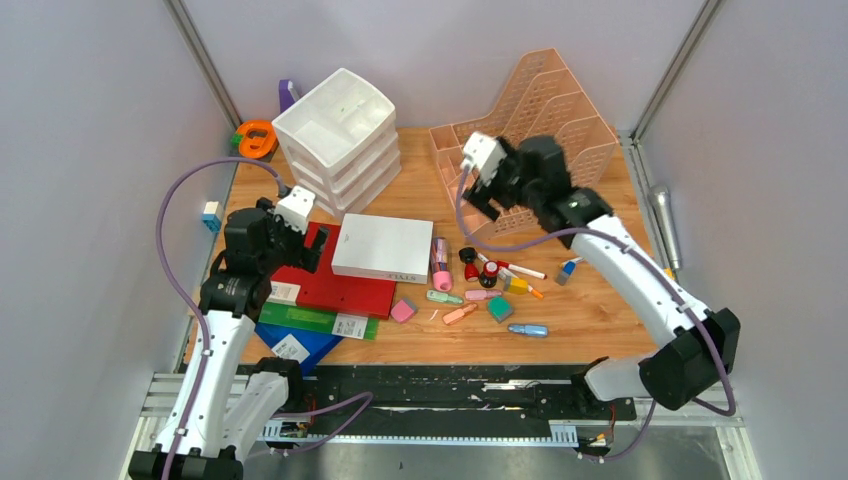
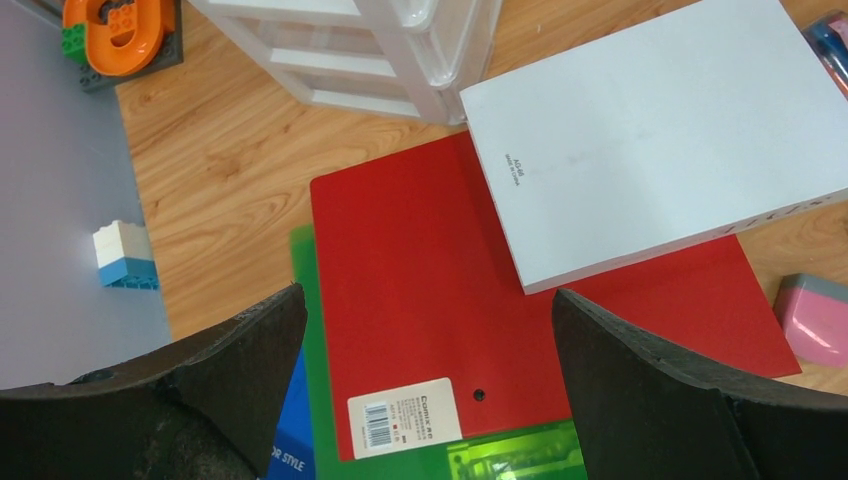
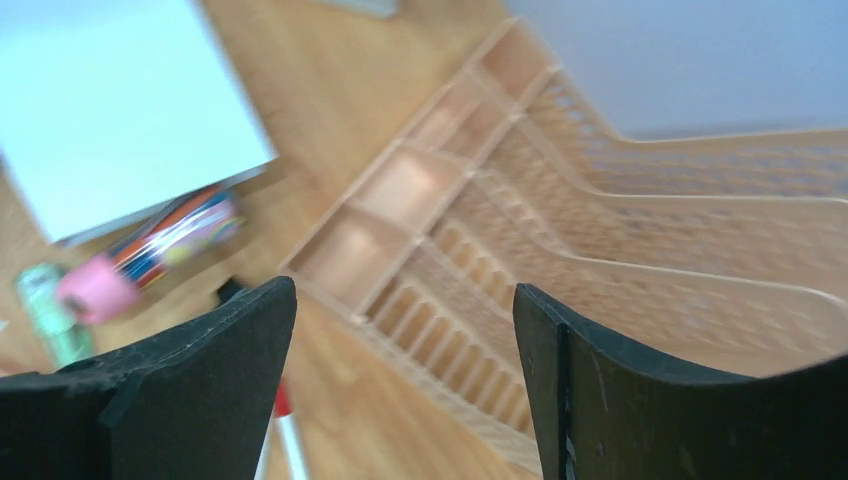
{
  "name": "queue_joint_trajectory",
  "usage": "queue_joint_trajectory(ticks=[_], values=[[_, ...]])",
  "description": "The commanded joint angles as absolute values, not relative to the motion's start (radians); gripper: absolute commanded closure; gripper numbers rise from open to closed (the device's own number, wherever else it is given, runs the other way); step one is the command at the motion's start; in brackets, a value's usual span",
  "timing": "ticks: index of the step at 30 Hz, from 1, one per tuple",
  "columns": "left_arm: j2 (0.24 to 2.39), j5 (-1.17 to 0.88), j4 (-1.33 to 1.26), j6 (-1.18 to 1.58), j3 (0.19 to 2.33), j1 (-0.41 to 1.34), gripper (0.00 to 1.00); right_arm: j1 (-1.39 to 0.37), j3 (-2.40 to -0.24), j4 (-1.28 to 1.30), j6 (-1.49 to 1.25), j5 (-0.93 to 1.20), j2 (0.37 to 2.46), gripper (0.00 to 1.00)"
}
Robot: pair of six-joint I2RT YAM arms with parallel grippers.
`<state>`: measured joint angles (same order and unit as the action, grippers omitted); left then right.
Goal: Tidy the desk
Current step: Move the storage box to the corner of the board, then pick up the book from the center of the board.
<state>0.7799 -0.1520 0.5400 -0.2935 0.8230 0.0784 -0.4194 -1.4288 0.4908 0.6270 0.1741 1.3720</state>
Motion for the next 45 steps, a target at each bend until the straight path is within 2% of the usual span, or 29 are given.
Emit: queue_joint_trajectory(ticks=[1,4,11,20,35,45], values=[[0.776,-0.101,0.509,-0.253,0.867,0.074,0.0,-0.593,-1.235,0.373,0.676,0.07,1.325,0.19],[0.789,-0.079,0.5,-0.226,0.873,0.074,0.0,-0.71,-1.141,0.318,0.682,0.025,1.325,0.19],[0.812,-0.072,0.507,-0.176,0.88,0.074,0.0,-0.904,-0.984,0.154,0.741,-0.106,1.379,0.12],[0.81,-0.077,0.515,-0.161,0.887,0.074,0.0,-1.047,-0.94,0.022,0.772,-0.203,1.533,0.07],[0.802,-0.089,0.508,-0.155,0.879,0.074,0.0,-1.09,-0.932,-0.141,0.782,-0.327,1.749,0.05],[0.796,-0.092,0.505,-0.155,0.877,0.075,0.0,-1.104,-0.838,-0.417,0.867,-0.453,1.858,0.05]])
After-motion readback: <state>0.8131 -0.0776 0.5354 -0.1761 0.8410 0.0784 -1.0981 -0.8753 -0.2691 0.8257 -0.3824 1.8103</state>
